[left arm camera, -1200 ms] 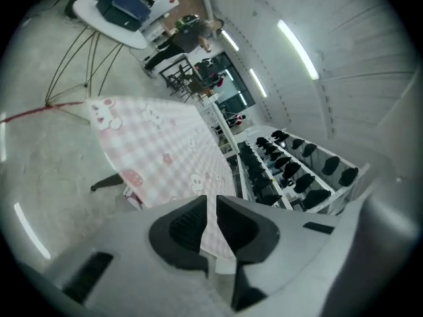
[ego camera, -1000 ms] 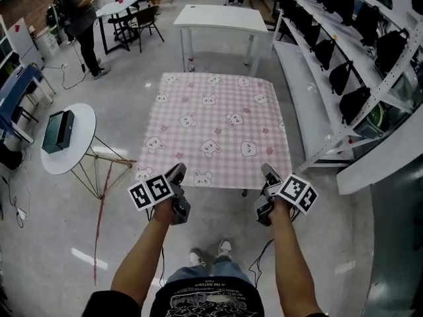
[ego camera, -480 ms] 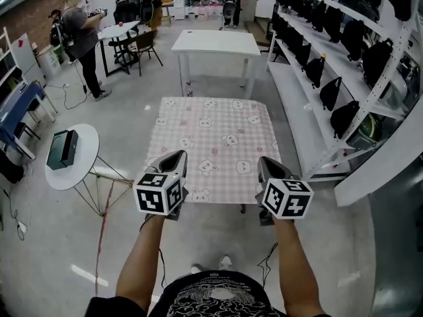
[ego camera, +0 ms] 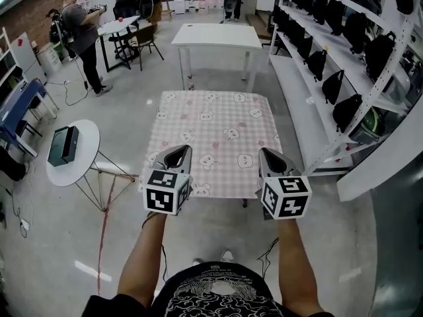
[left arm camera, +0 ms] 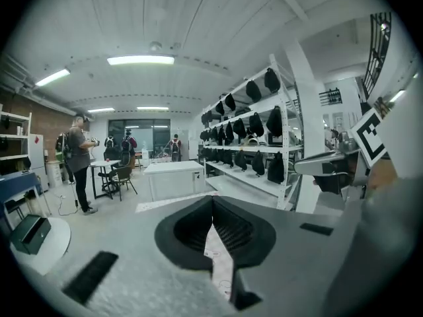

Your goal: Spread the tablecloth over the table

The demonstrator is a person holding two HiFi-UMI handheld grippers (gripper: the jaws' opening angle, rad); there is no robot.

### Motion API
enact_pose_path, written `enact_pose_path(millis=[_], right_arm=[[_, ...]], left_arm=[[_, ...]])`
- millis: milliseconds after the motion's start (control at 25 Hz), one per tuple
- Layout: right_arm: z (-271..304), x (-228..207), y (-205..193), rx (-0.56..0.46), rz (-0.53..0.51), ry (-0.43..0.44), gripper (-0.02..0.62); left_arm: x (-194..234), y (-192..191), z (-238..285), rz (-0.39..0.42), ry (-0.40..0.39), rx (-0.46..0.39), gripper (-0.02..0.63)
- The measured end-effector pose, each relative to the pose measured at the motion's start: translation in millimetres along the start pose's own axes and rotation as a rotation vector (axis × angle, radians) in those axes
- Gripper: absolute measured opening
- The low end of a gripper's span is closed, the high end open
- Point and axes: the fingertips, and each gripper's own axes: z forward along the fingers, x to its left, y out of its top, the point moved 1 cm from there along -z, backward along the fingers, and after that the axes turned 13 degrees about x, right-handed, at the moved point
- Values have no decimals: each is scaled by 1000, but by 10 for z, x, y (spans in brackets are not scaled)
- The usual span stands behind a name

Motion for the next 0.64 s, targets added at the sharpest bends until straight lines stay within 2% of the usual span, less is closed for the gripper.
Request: enact_pose_path(millis=[640], right_arm=[[39, -50, -6, 3, -12, 8, 5]], left_arm=[[-10, -29, 63, -9, -5, 25, 2]])
